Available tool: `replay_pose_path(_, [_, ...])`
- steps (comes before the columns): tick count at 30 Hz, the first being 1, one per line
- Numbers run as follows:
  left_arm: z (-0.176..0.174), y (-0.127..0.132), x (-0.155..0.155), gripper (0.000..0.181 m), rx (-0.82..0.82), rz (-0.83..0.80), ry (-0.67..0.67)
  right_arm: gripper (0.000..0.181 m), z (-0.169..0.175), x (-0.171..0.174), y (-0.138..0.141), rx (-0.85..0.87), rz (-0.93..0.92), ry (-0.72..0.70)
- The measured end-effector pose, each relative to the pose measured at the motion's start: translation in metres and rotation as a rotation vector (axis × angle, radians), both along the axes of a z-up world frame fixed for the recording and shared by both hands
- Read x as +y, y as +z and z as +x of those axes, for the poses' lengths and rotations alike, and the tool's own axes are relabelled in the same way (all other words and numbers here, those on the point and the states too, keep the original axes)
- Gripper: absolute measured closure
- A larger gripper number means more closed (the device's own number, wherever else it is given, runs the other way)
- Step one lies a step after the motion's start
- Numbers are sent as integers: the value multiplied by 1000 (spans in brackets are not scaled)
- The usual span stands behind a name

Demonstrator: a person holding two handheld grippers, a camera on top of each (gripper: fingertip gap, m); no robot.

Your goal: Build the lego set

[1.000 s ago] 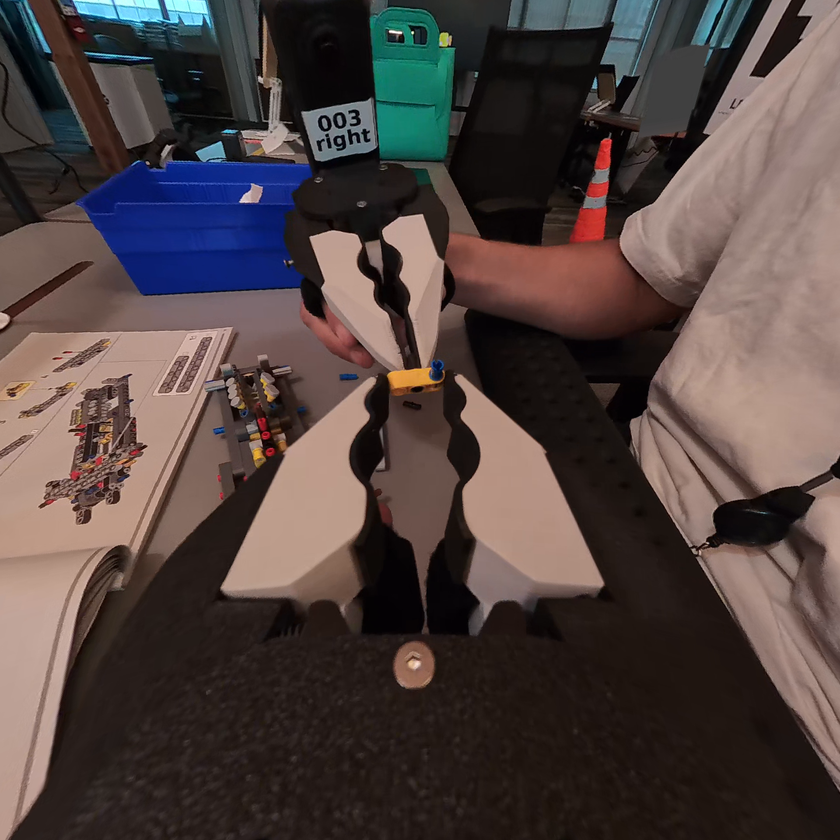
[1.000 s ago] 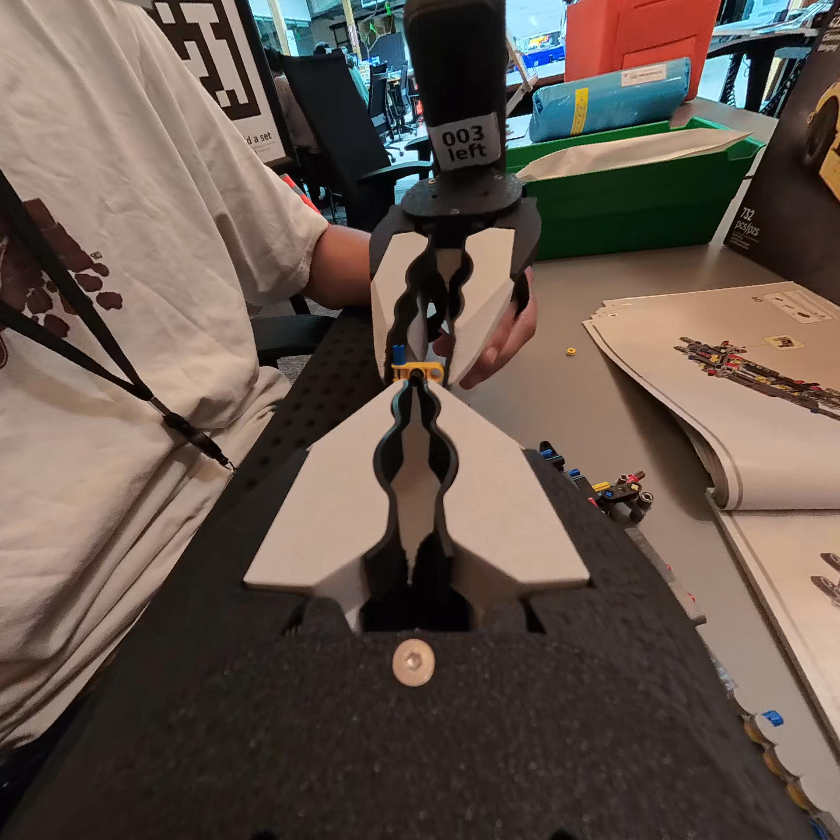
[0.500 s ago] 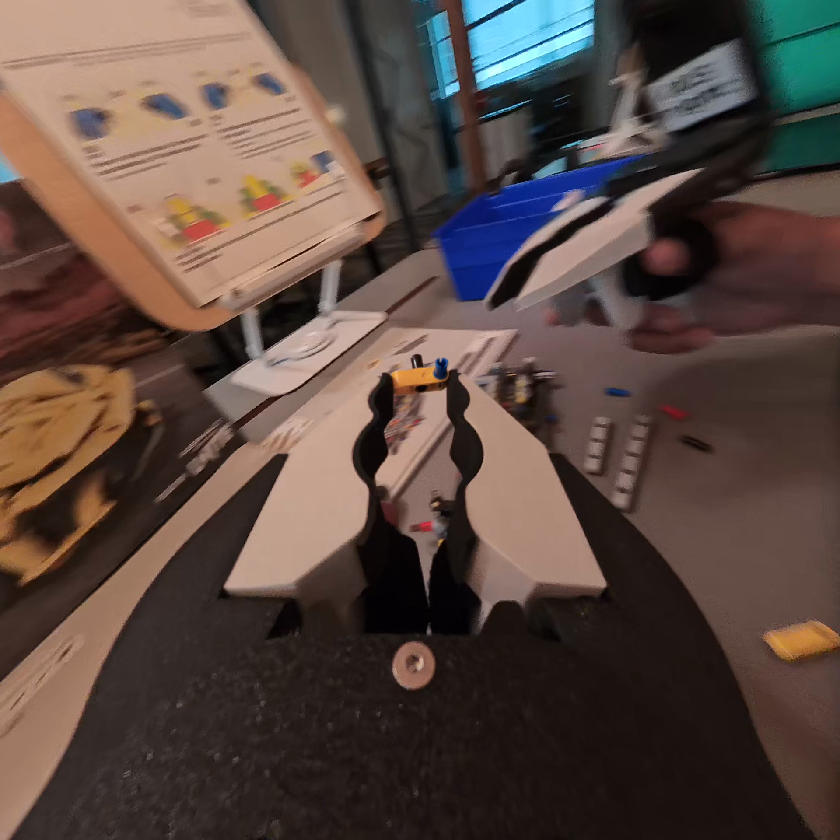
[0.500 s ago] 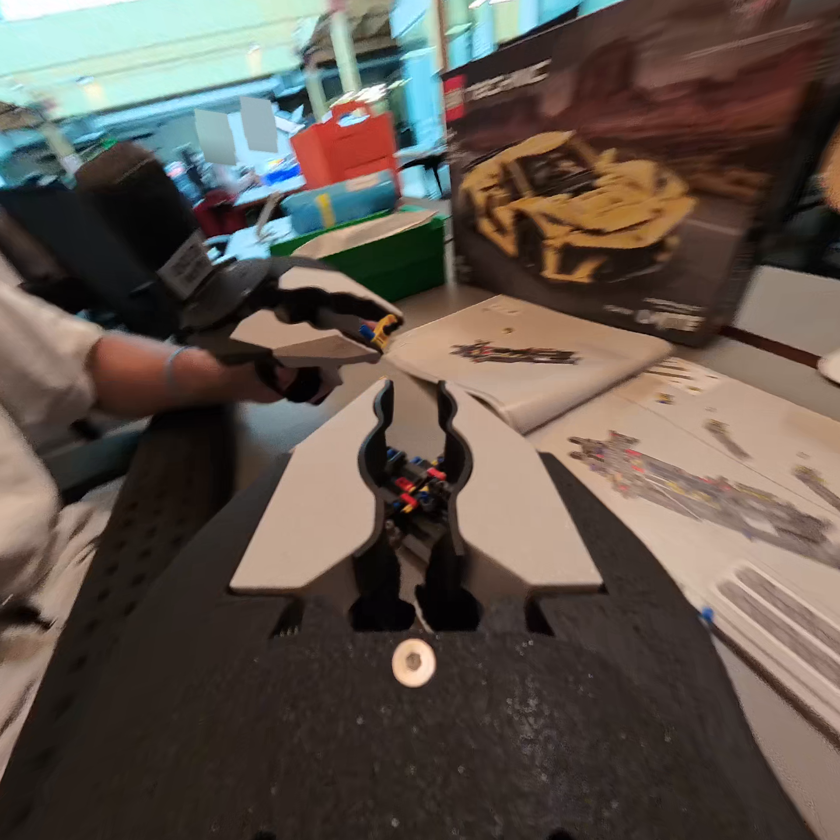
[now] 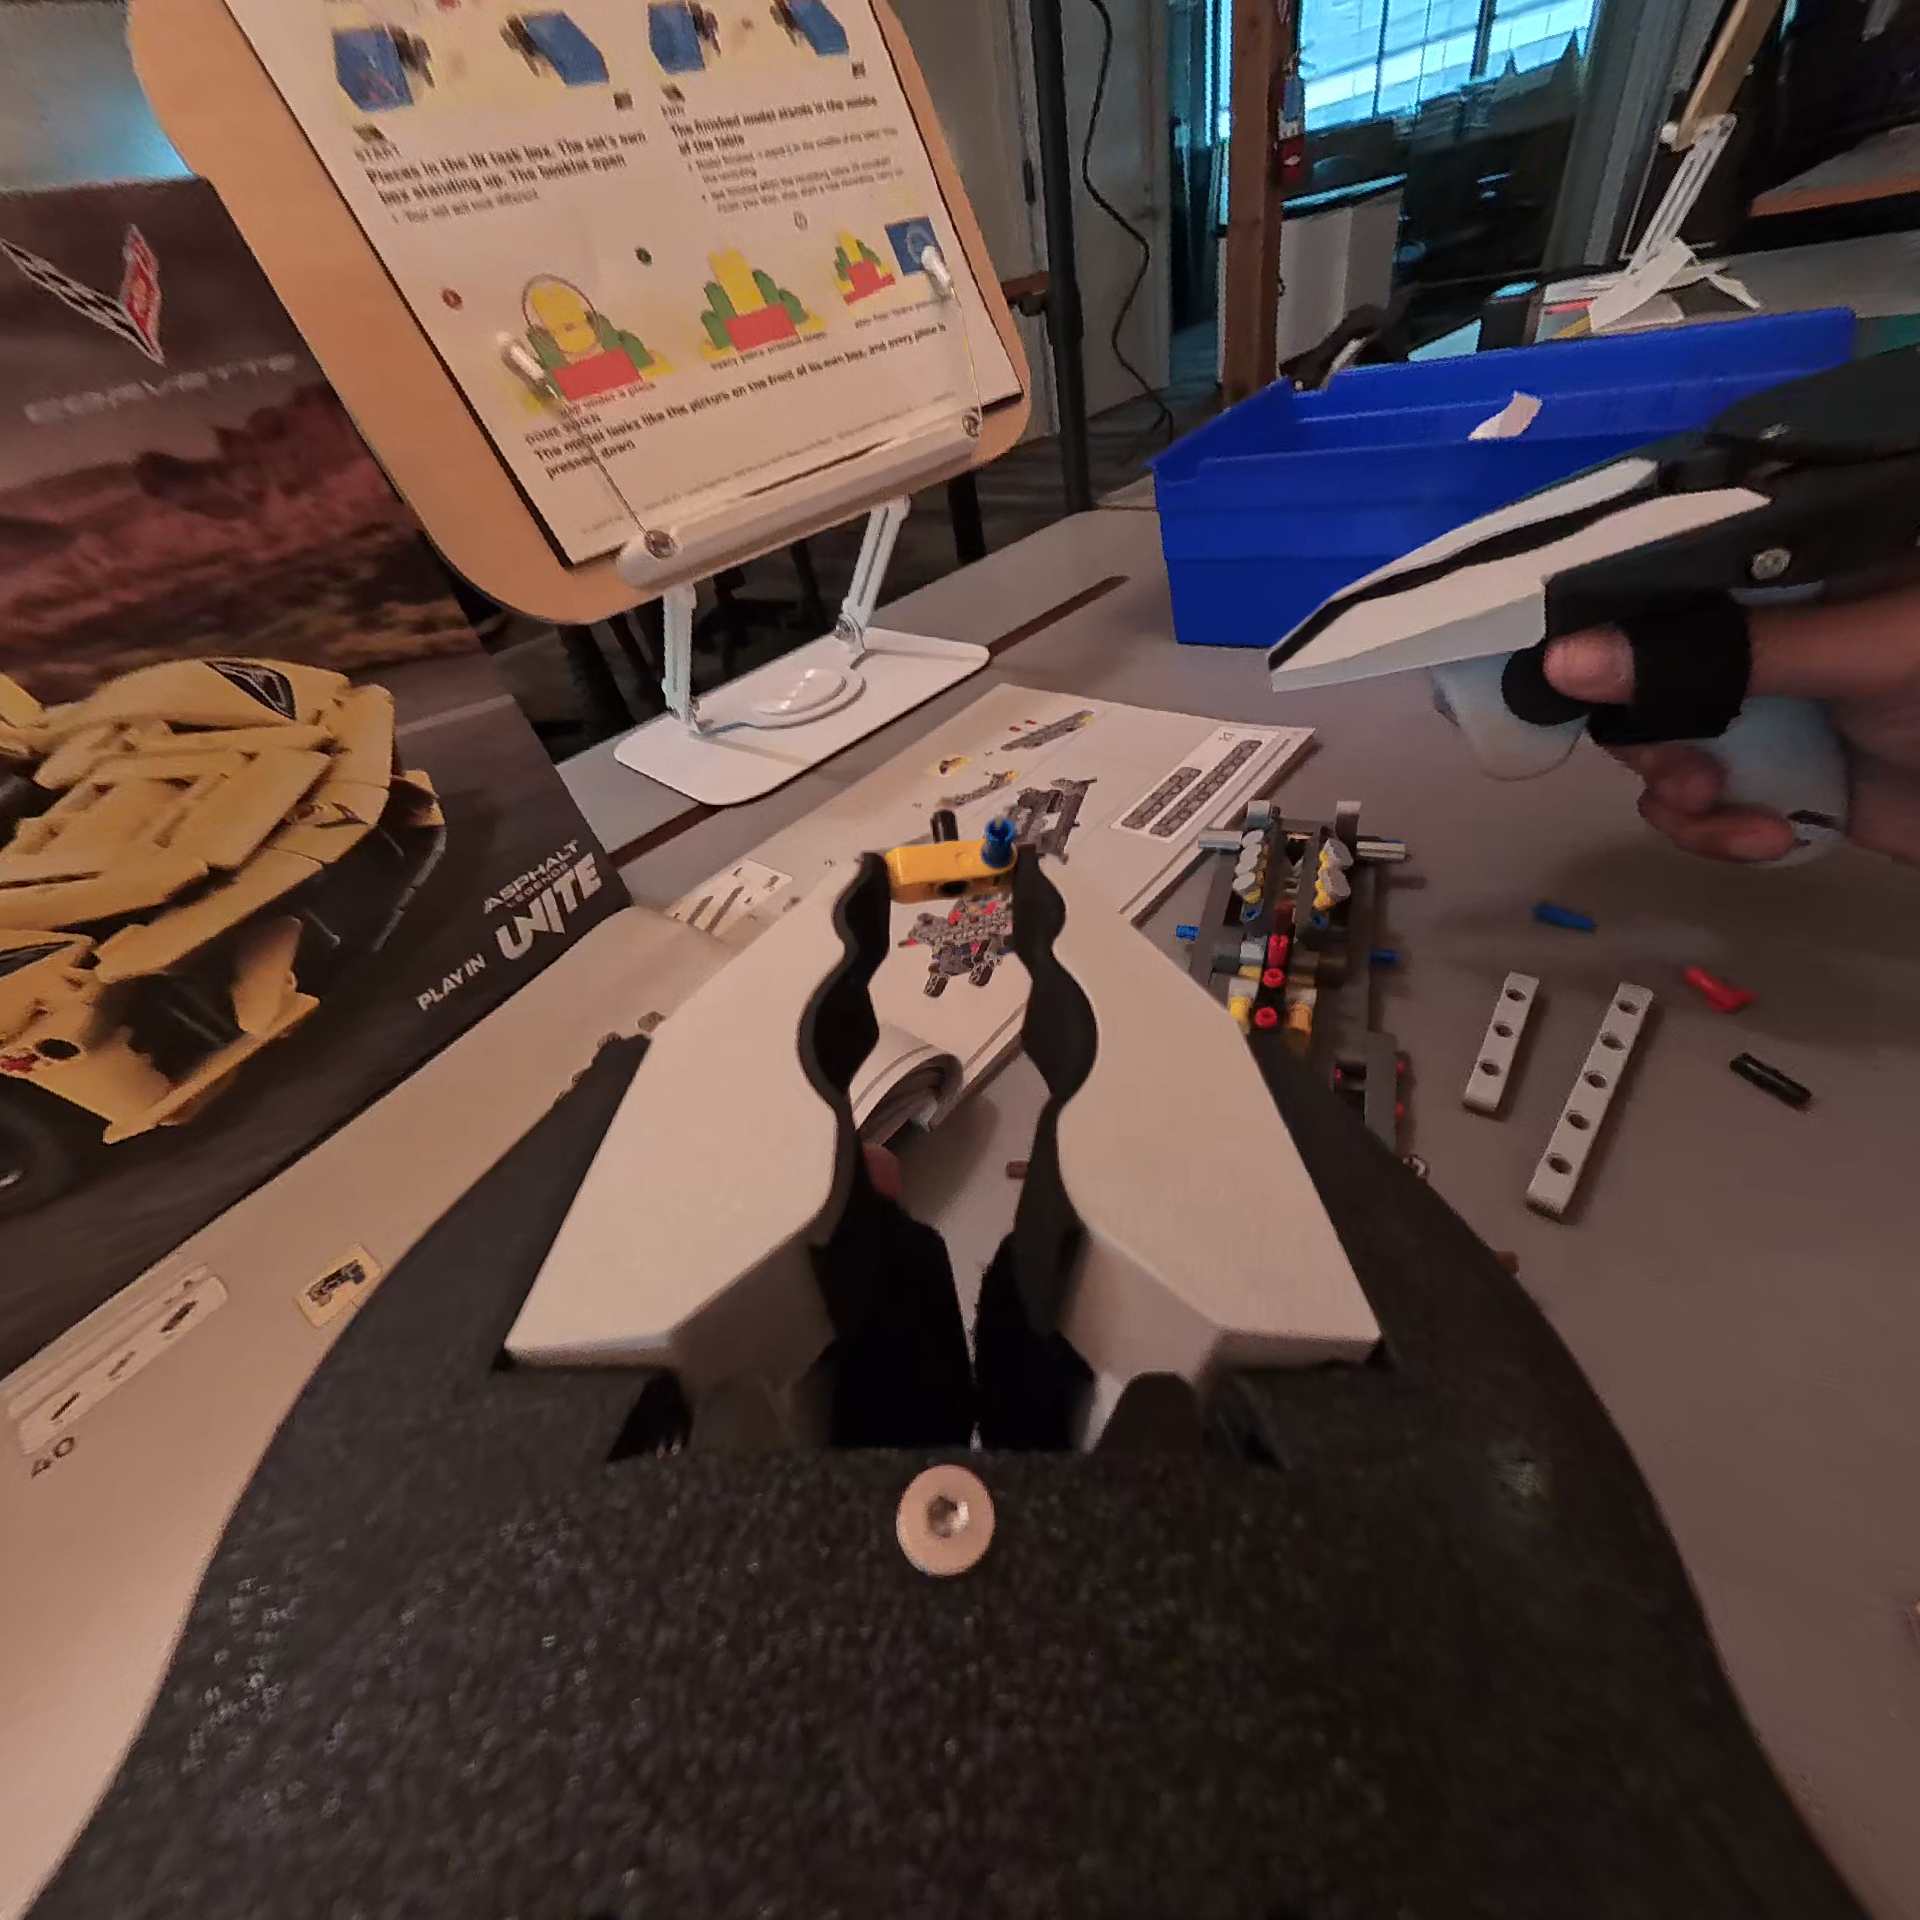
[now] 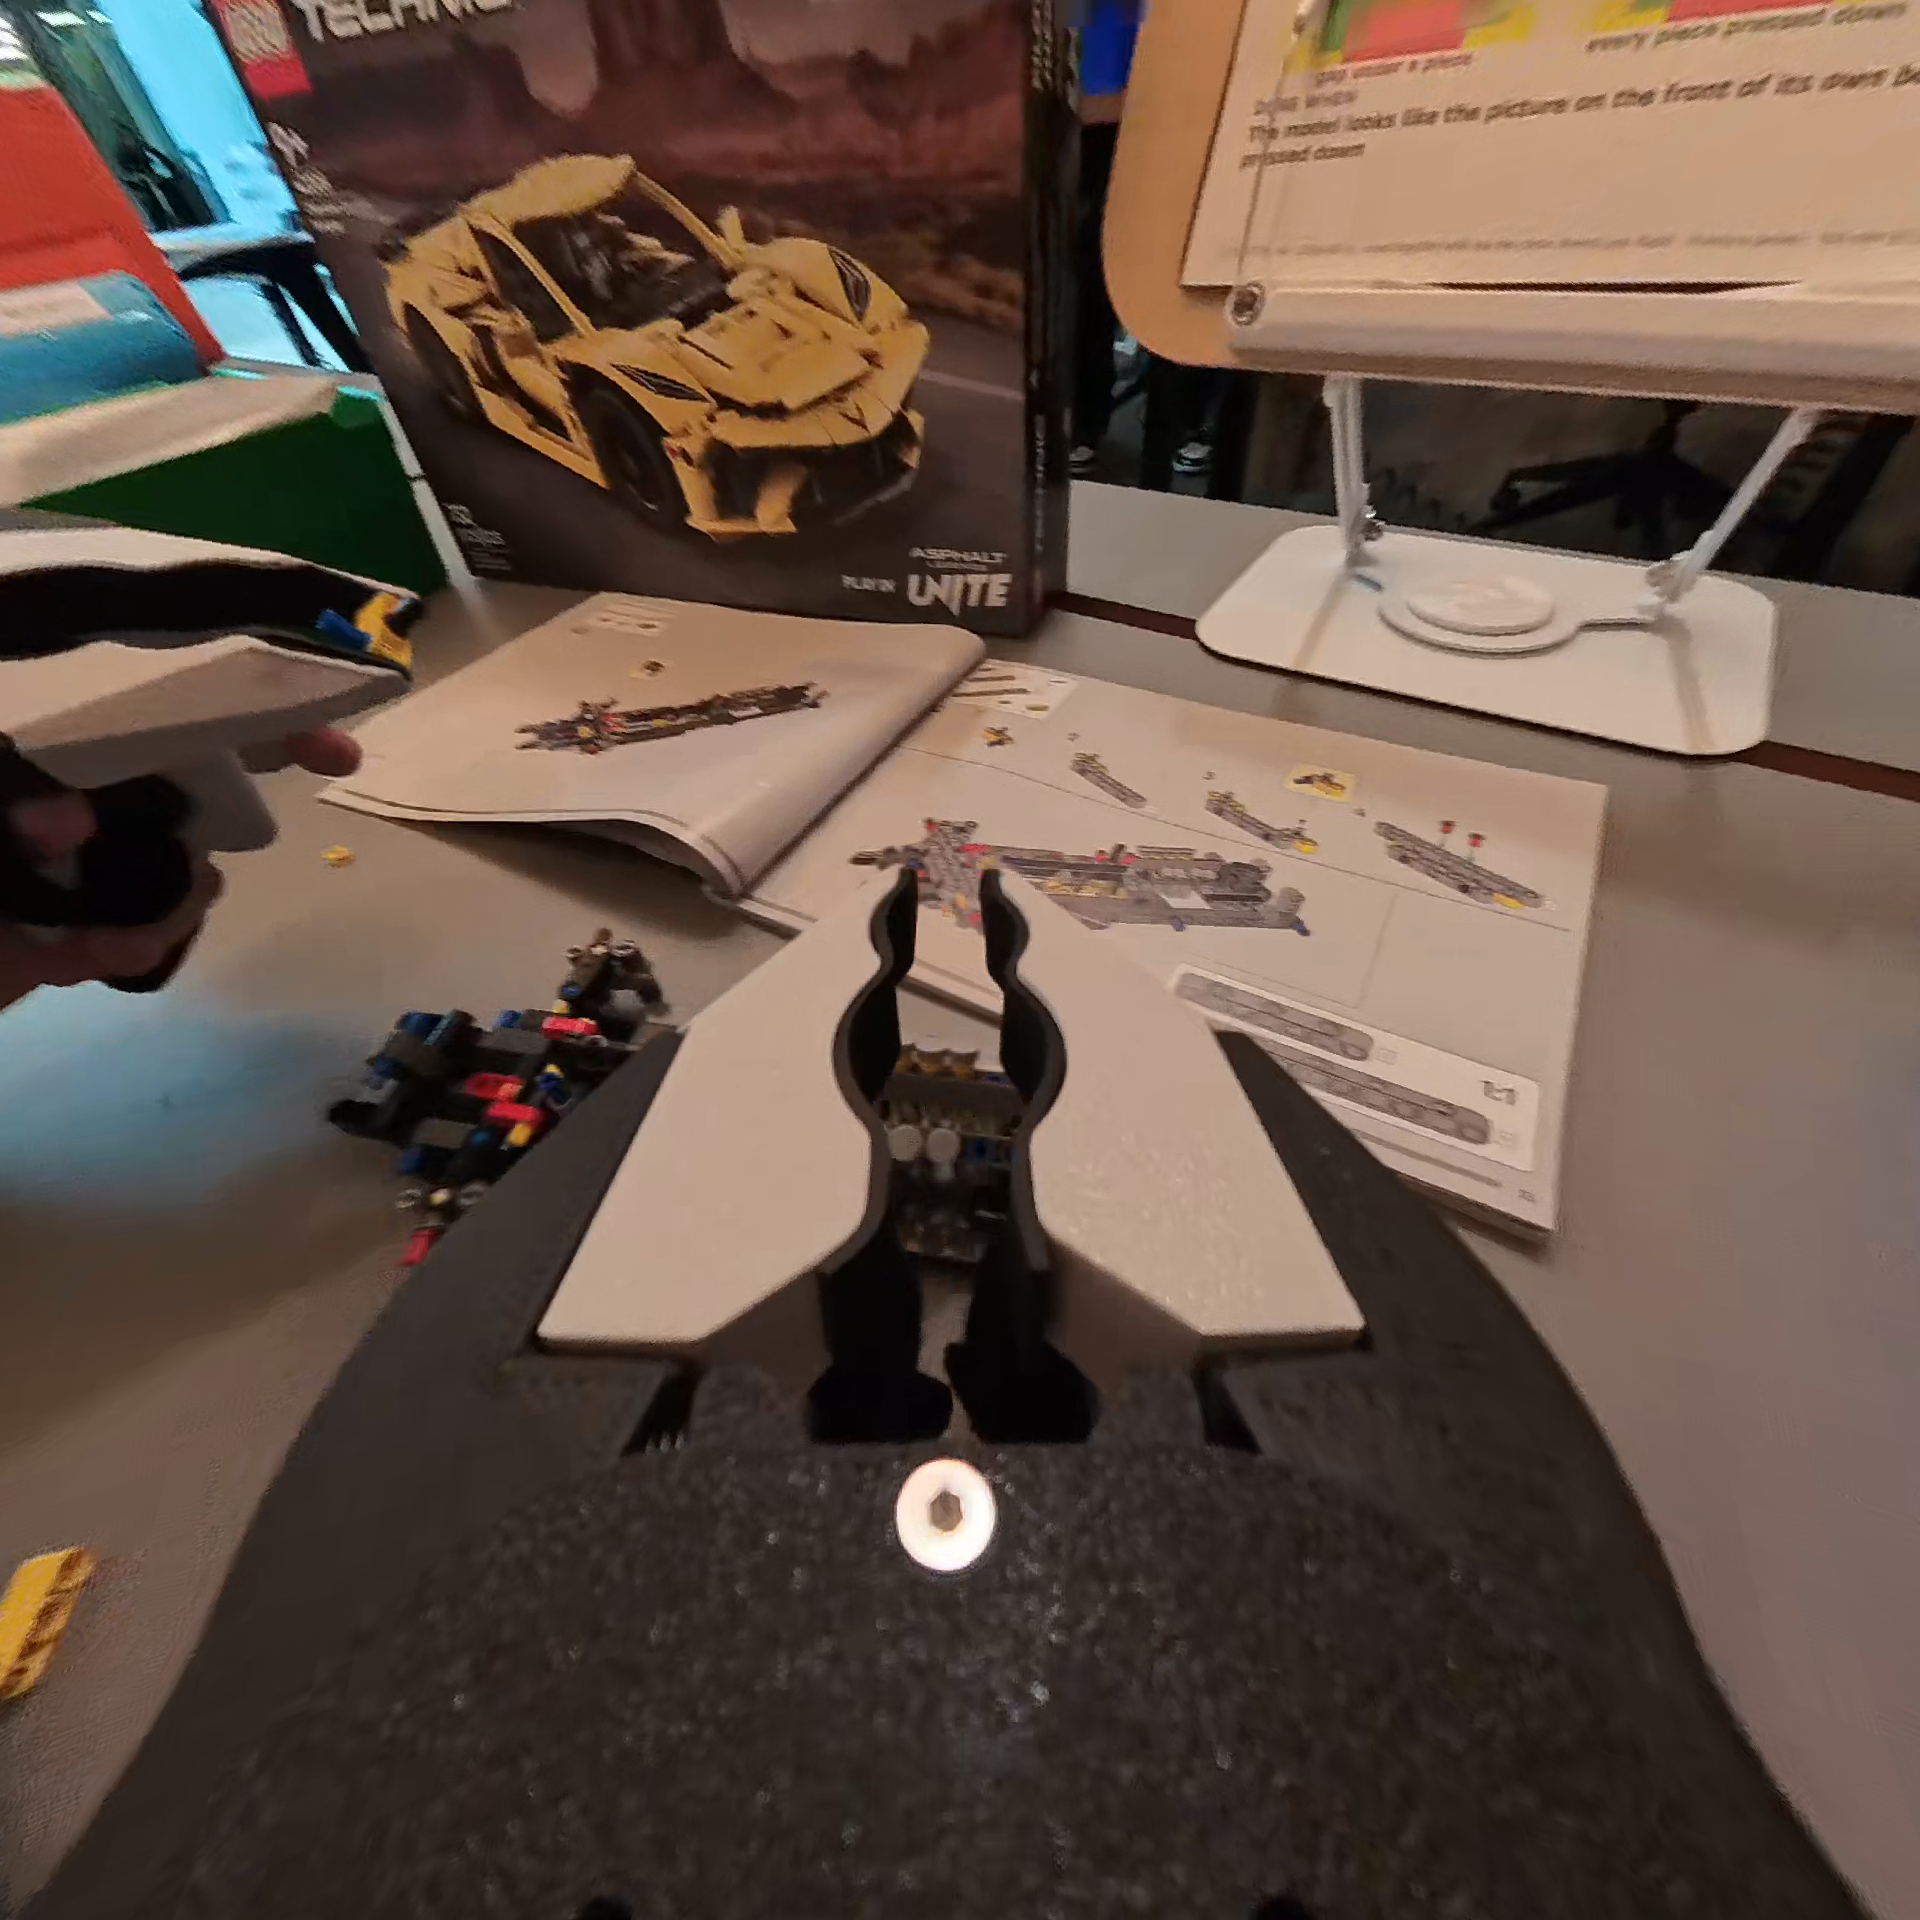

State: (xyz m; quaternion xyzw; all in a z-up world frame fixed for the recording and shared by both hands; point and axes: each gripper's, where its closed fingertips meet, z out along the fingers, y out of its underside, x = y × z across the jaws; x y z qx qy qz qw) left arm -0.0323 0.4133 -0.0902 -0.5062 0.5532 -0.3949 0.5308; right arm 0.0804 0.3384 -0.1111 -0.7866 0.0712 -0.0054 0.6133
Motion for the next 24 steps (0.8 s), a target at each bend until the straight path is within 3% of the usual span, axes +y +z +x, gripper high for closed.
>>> replay_pose_path(8, [1, -8, 23, 159, 58, -37, 2, 171, 8, 5, -2, 10, -4, 11])
replay_pose_path(17, [2, -6, 20, 159, 46, -38, -25, 171, -9, 11, 0, 39, 8, 102])
replay_pose_path(24, [2, 5, -7, 159, -46, 123, -141, 161, -82, 13, 15, 341, 56, 510])
